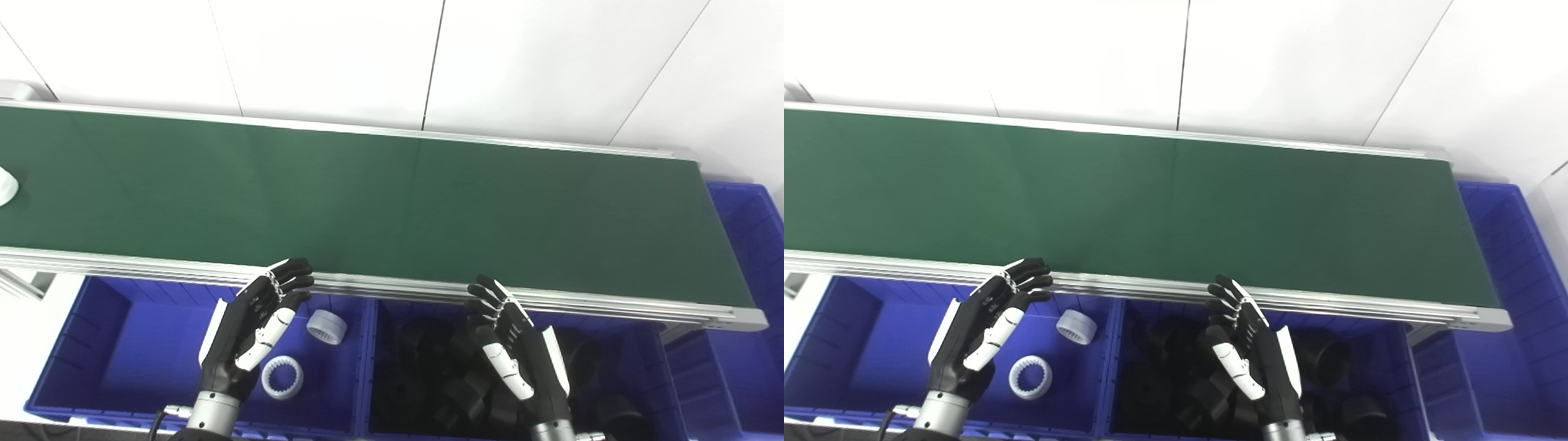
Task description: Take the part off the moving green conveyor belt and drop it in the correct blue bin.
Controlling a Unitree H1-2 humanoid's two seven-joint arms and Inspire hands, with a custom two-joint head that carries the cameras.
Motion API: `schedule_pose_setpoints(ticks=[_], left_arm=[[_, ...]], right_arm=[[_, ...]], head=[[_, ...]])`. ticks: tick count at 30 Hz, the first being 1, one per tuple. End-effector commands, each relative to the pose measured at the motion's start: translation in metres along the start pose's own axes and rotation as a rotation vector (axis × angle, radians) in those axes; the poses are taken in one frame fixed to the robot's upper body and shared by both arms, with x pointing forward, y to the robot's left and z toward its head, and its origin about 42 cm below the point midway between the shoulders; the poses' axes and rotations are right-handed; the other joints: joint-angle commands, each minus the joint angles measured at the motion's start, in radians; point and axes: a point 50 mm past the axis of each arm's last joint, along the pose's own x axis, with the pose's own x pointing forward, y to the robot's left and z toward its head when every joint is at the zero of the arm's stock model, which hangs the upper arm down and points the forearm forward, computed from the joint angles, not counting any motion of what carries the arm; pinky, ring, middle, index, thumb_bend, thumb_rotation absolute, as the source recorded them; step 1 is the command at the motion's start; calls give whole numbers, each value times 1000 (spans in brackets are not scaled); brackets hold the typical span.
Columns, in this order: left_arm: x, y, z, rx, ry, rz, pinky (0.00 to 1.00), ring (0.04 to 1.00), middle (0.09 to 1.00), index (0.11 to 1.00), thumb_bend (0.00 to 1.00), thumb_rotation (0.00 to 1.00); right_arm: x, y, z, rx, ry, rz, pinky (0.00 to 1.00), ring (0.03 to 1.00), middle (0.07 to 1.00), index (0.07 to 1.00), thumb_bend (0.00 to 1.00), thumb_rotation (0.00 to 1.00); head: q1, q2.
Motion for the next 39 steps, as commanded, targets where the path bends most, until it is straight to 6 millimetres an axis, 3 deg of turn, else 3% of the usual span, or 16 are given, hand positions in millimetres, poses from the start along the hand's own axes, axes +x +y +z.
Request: schedule_pose_setpoints(ticks=[1, 11, 15, 17, 20, 23, 29, 39], left_arm=[[2, -2, 9, 0, -59, -4, 700, 746, 770, 751, 509, 534], [2, -2, 8, -6, -53, 0, 703, 747, 770, 755, 504, 523], [1, -4, 7, -4, -57, -6, 702, 747, 769, 759, 488, 523], [0, -7, 5, 23, -64, -9, 690, 746, 768, 755, 483, 517], [1, -10, 2, 33, -69, -10, 669, 736, 760, 741, 474, 482], [2, -11, -2, 30, -71, -4, 661, 720, 742, 727, 451, 380], [3, -8, -4, 50, -75, -9, 632, 691, 722, 709, 449, 265], [3, -4, -4, 40, -60, -8, 612, 680, 713, 692, 510, 198]], right_arm=[[3, -1, 8, 7, -82, -6, 687, 778, 833, 873, 500, 738], [3, -2, 8, 4, -82, -8, 685, 777, 833, 870, 495, 734], [2, -4, 8, -4, -79, -9, 681, 776, 830, 870, 489, 746], [0, -7, 6, 11, -71, -8, 692, 784, 832, 880, 479, 737], [-1, -11, 2, 23, -58, -9, 710, 798, 842, 896, 461, 739], [-2, -12, -2, 18, -46, -12, 731, 811, 867, 923, 382, 794], [-2, -9, -3, 19, -42, -9, 805, 848, 900, 967, 144, 836], [0, -5, -5, 14, -38, -8, 791, 846, 890, 969, 24, 887]], head=[[2, -3], [20, -13], [90, -31], [194, -71], [246, -102], [278, -135], [278, -159], [263, -171]])
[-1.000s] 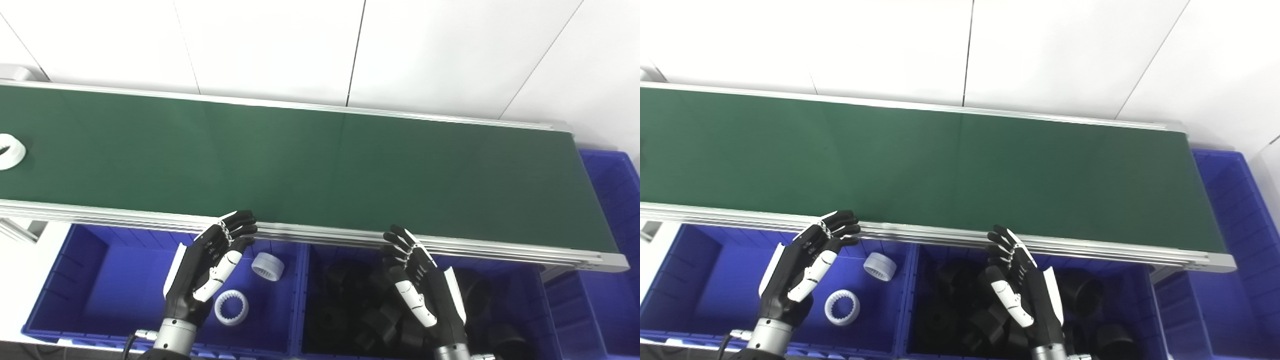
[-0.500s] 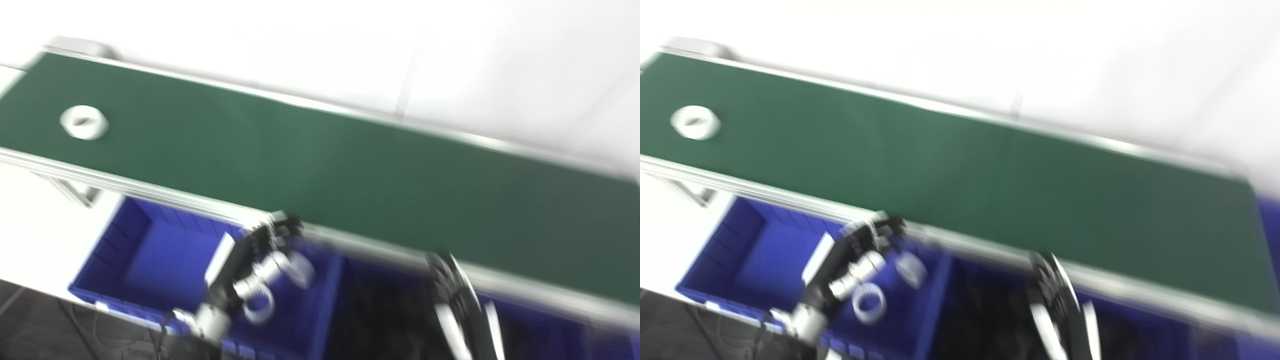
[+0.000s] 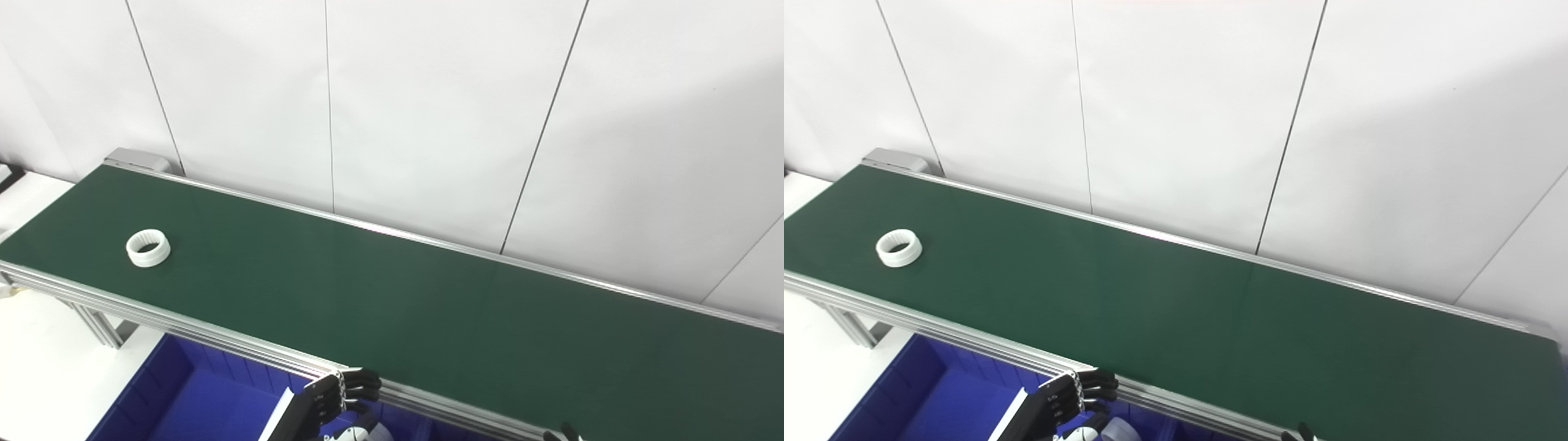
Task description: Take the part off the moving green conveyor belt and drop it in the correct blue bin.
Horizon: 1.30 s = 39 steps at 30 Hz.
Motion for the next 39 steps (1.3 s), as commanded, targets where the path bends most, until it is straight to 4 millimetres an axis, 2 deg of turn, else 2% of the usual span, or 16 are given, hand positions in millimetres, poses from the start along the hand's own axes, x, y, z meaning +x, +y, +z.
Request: schedule_pose_setpoints(ticks=[1, 8, 12, 13, 14, 16, 19, 27, 29, 33, 36, 39], left_arm=[[5, 2, 7, 8, -41, -1, 610, 679, 713, 692, 511, 197], [7, 5, 10, 24, -42, -5, 606, 679, 708, 689, 542, 190], [11, 7, 16, 58, -57, -6, 588, 662, 697, 686, 566, 219], [12, 8, 18, 65, -63, -7, 574, 650, 691, 684, 561, 141], [16, 9, 23, 74, -70, -12, 569, 646, 688, 683, 559, 113], [21, 11, 30, 86, -76, -19, 554, 633, 685, 673, 609, 18], [33, 12, 49, 146, -105, -29, 537, 626, 674, 661, 737, 1], [81, 10, 107, 360, -298, -32, 464, 573, 629, 621, 927, 0], [93, 12, 113, 400, -315, -39, 464, 576, 636, 629, 918, 0], [111, 19, 116, 499, -311, -54, 486, 613, 686, 682, 837, 0], [121, 23, 118, 621, -273, -52, 525, 657, 735, 736, 787, 105], [130, 25, 122, 708, -243, -60, 561, 689, 767, 769, 764, 136]], right_arm=[[6, 2, 10, 6, -84, -10, 792, 847, 891, 969, 20, 888], [8, 5, 11, 0, -87, -15, 783, 840, 880, 958, 0, 891], [9, 5, 11, 2, -88, -13, 785, 841, 883, 957, 0, 884], [9, 5, 11, 3, -88, -12, 788, 843, 885, 957, 0, 882], [9, 5, 11, 4, -89, -12, 789, 843, 885, 957, 0, 881], [9, 4, 11, 3, -90, -12, 789, 842, 887, 959, 0, 879], [10, 3, 11, -1, -89, -12, 778, 835, 882, 959, 1, 882], [13, 4, 10, 3, -91, -15, 765, 827, 880, 958, 5, 898], [13, 5, 10, 7, -90, -17, 770, 829, 881, 957, 14, 903], [12, 6, 11, 17, -92, -17, 772, 831, 880, 953, 28, 951], [13, 6, 10, 13, -90, -17, 767, 827, 878, 951, 47, 973], [13, 5, 9, 11, -86, -23, 750, 818, 872, 947, 67, 979]], head=[[0, 0], [-4, -1], [-3, 4], [-3, 4], [-2, 8], [1, 10], [6, 7], [2, 1], [-2, 4], [-13, 10], [-7, 12], [-1, 11]])
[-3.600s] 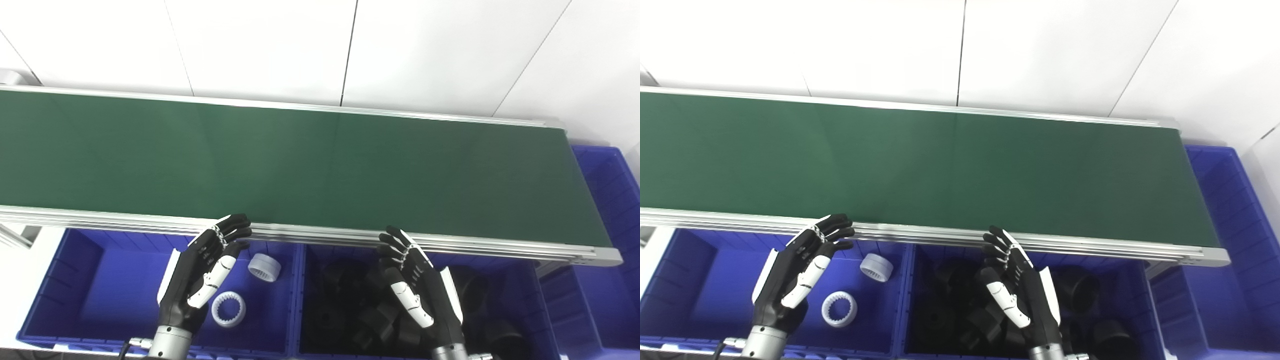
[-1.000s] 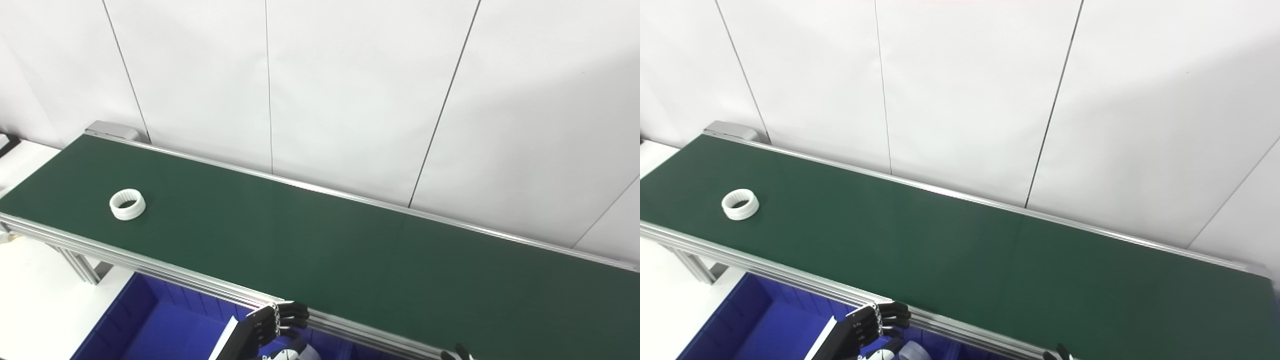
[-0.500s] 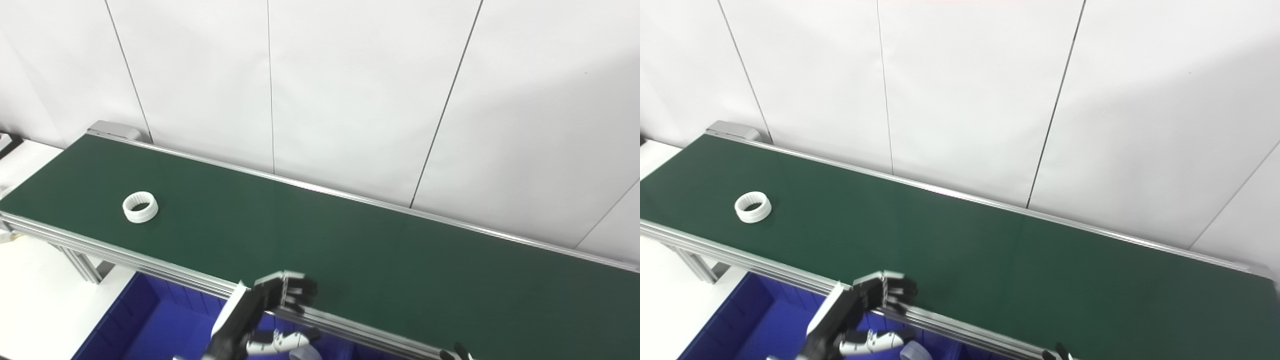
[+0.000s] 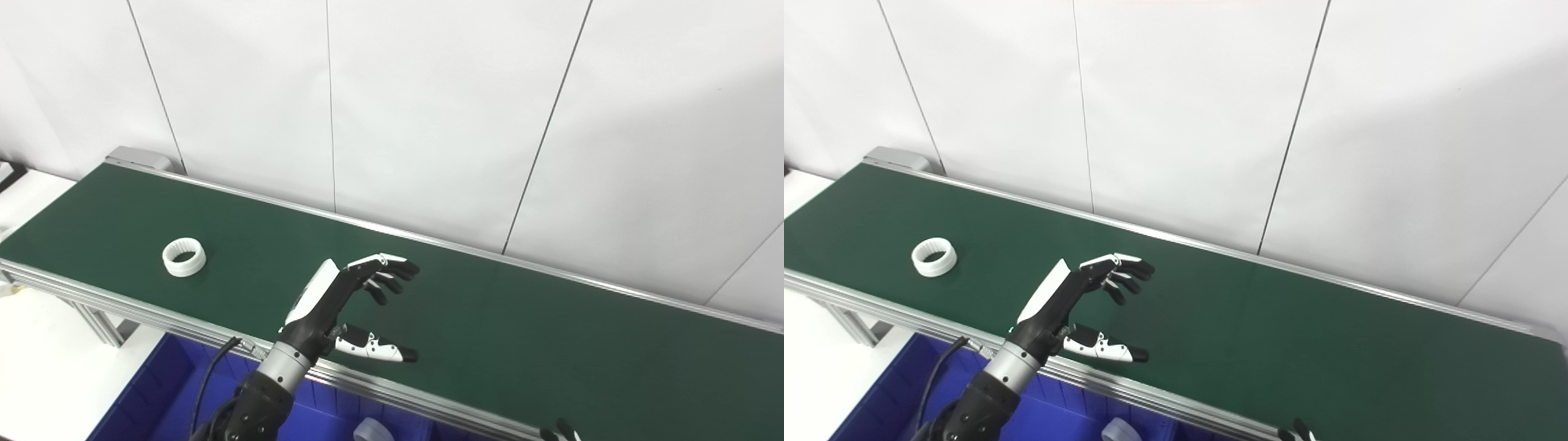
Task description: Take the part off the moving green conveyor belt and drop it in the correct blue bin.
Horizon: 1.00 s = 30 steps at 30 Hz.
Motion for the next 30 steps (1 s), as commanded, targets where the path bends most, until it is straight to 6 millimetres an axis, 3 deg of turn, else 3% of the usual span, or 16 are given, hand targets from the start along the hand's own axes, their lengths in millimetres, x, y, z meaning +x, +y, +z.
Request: schedule_pose_setpoints(ticks=[1, 7, 17, 27, 30], left_arm=[[17, 10, 14, 61, -56, 9, 560, 693, 776, 774, 759, 125], [36, 16, 14, 163, -31, -3, 561, 694, 778, 767, 776, 51], [63, 26, -4, 342, 104, -57, 725, 803, 824, 765, 826, 2], [84, 30, -24, 376, 162, -82, 750, 824, 837, 779, 881, 6], [89, 27, -32, 314, 188, -87, 749, 827, 844, 787, 910, 3]], right_arm=[[4, 1, 8, 3, -73, -16, 745, 815, 871, 947, 68, 978], [4, 1, 9, 0, -75, -16, 737, 811, 871, 948, 75, 977], [4, 0, 7, -1, -71, -11, 744, 817, 870, 953, 86, 984], [4, 3, 7, 0, -67, -8, 741, 817, 877, 949, 59, 970], [3, 3, 7, 6, -66, -10, 743, 818, 876, 949, 62, 966]], head=[[2, 0], [2, -1], [-3, -13], [-3, -15], [3, -18]])
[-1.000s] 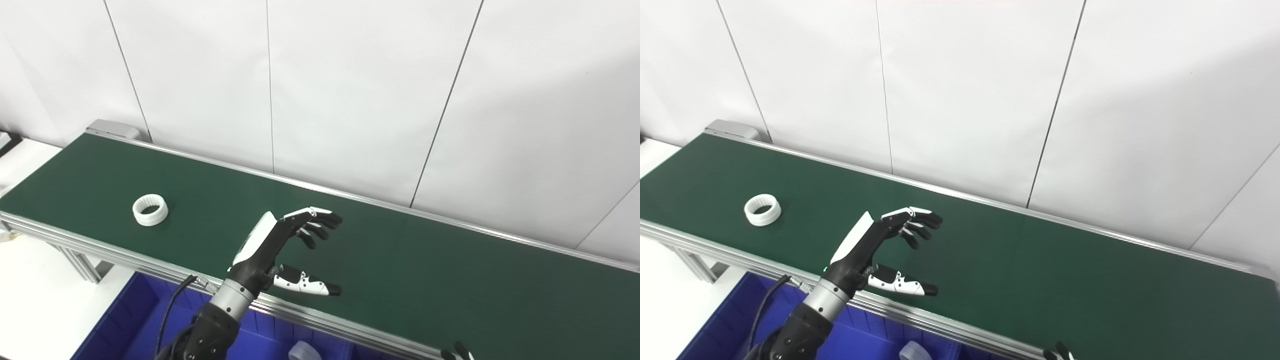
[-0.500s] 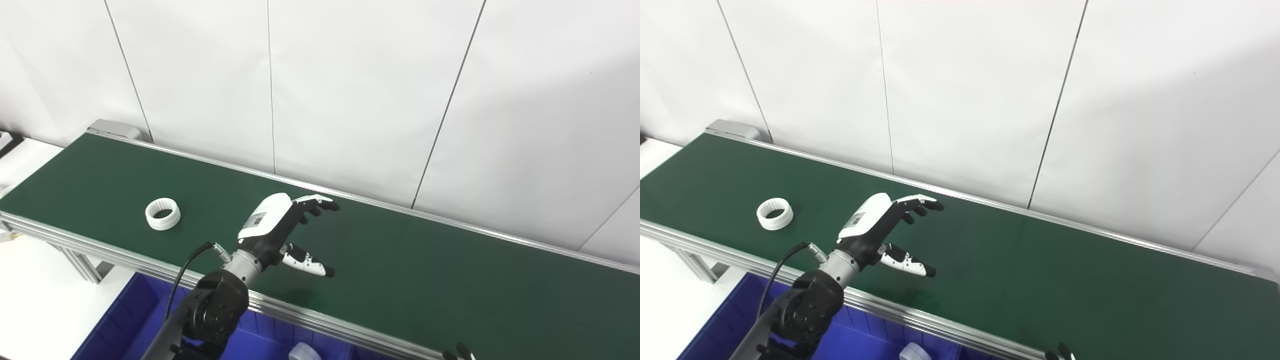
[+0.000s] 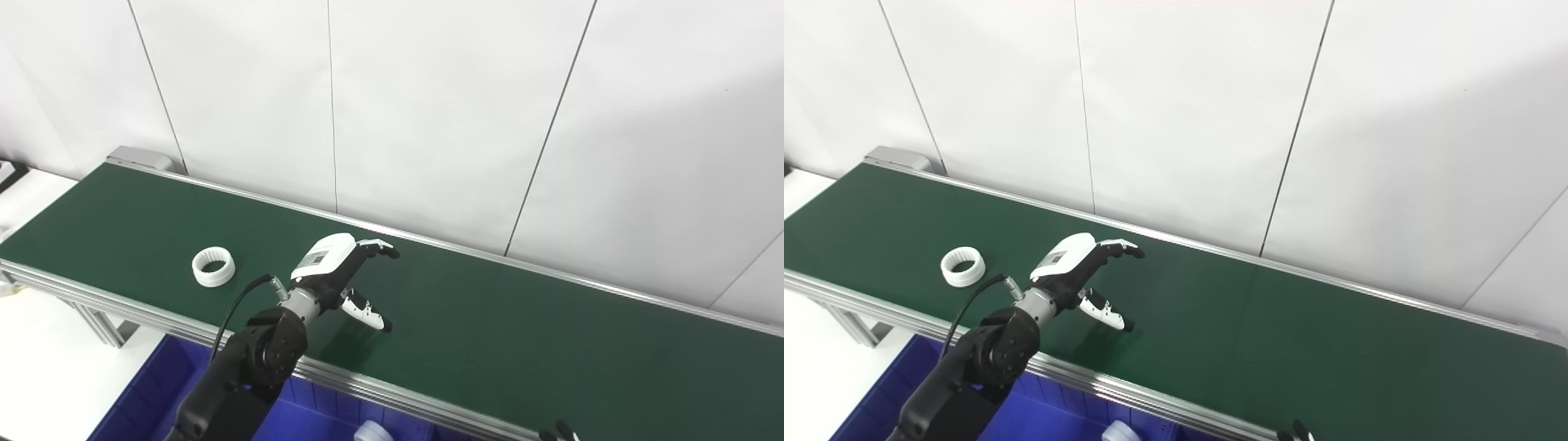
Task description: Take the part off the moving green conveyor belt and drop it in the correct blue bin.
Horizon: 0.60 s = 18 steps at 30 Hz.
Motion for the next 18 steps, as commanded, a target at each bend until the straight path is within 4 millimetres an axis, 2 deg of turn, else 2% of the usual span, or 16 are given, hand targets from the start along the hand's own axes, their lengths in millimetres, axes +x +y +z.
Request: schedule_pose_setpoints(ticks=[1, 5, 6, 9, 10, 13, 18], left_arm=[[12, 16, 8, -56, -30, 58, 772, 852, 862, 797, 919, 1], [19, 6, 0, -281, -50, 73, 723, 830, 846, 806, 930, 4], [21, 4, -2, -314, -50, 79, 704, 805, 831, 814, 930, 41], [21, -1, -3, -341, -53, 91, 690, 790, 823, 821, 920, 56], [20, -1, -3, -335, -55, 90, 701, 790, 824, 816, 924, 18], [17, -1, 0, -270, -58, 71, 712, 797, 825, 805, 925, 2], [11, -3, 7, -52, -73, -49, 764, 838, 839, 790, 925, 0]], right_arm=[[3, 2, 7, 8, -68, -7, 744, 819, 877, 951, 64, 963], [3, 3, 8, 15, -69, -11, 744, 816, 873, 952, 56, 956], [2, 4, 8, 17, -69, -12, 746, 817, 874, 951, 56, 956], [2, 4, 8, 21, -69, -12, 757, 823, 878, 955, 54, 959], [2, 5, 8, 21, -70, -12, 763, 826, 878, 957, 55, 964], [1, 5, 9, 18, -72, -14, 762, 824, 875, 956, 54, 974], [1, 6, 10, 22, -72, -17, 762, 825, 875, 956, 66, 999]], head=[[4, -2], [12, -3], [12, -3], [13, -3], [13, -3], [11, 0], [13, 2]])
